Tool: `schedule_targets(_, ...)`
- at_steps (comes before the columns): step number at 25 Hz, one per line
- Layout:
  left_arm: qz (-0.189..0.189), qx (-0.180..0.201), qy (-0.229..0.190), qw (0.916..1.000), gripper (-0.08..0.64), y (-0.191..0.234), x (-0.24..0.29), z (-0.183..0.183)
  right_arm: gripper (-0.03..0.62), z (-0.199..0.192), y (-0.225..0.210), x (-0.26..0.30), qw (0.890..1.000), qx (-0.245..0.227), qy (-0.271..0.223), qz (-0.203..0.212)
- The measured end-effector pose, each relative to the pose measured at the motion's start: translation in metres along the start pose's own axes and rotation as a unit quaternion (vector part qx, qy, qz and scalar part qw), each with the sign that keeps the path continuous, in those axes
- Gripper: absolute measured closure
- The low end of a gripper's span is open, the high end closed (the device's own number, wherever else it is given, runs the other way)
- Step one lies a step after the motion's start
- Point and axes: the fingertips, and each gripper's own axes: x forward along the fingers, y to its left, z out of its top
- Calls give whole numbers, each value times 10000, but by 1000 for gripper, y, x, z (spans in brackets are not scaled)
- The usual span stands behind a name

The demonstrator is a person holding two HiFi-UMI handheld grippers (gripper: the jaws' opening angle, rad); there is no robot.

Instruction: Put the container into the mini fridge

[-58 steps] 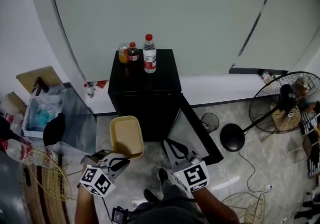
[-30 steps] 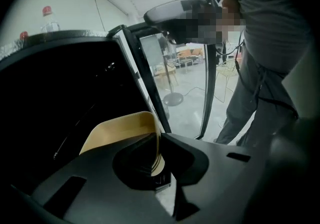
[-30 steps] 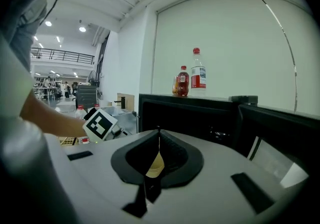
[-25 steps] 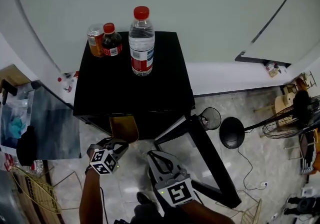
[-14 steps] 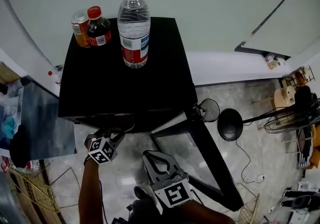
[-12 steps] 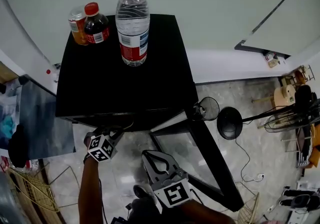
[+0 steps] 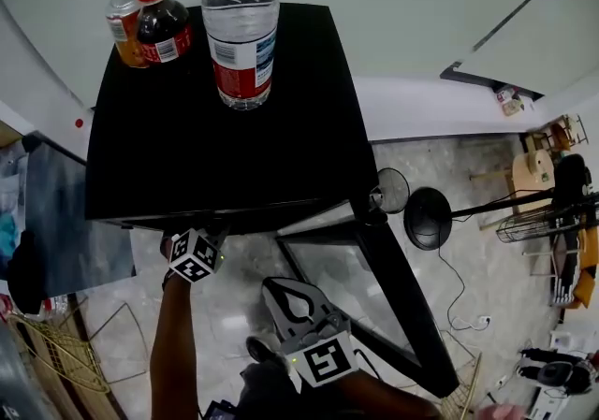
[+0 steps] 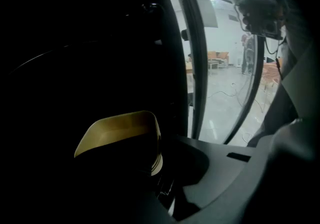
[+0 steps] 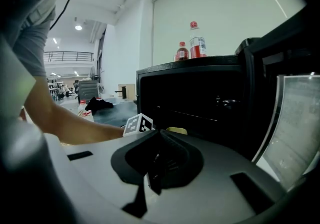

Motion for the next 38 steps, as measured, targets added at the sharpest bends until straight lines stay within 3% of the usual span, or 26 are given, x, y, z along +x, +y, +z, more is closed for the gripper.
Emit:
schedule_targets(6, 690, -555, -27, 9961, 515, 27, 10, 3, 565, -2, 0, 4, 10000, 47, 10, 8)
schedule_targets(13, 884, -439, -316, 9946, 460, 15, -11, 26, 565, 6, 0, 2, 9999, 121, -112, -2)
schedule_targets(17, 1082, -501, -544, 9914, 464, -5, -50, 44, 565, 22, -4, -3, 9990, 246, -379, -61)
schedule_targets(20, 1159, -491, -773, 9890, 507, -31, -94, 65, 565, 38, -11, -9, 9979, 339, -540, -146)
schedule_targets(23, 1224, -753, -1150, 9829, 540, -49, -152, 88, 566, 59, -13, -17, 9970, 406, -636, -165)
schedule_targets(27, 1552, -892, -1850, 9663, 545, -51, -249, 117, 566, 103, -3, -34, 9953, 317, -914, -37)
schedule_targets(28, 1738, -923, -2038, 9590, 545, -48, -278, 124, 566, 115, 0, -40, 9946, 299, -992, -16)
schedule_targets(30, 2117, -1499, -2252, 9391, 545, -40, -335, 126, 566, 140, 6, -55, 9931, 296, -1135, 31)
schedule_targets(32, 2442, -1909, -2206, 9248, 545, -37, -389, 121, 566, 163, 12, -71, 9912, 271, -1290, 90)
schedule_targets(38, 3334, -1723, -2083, 9032, 545, -48, -523, 119, 566, 218, 31, -114, 9879, -335, -1483, 322)
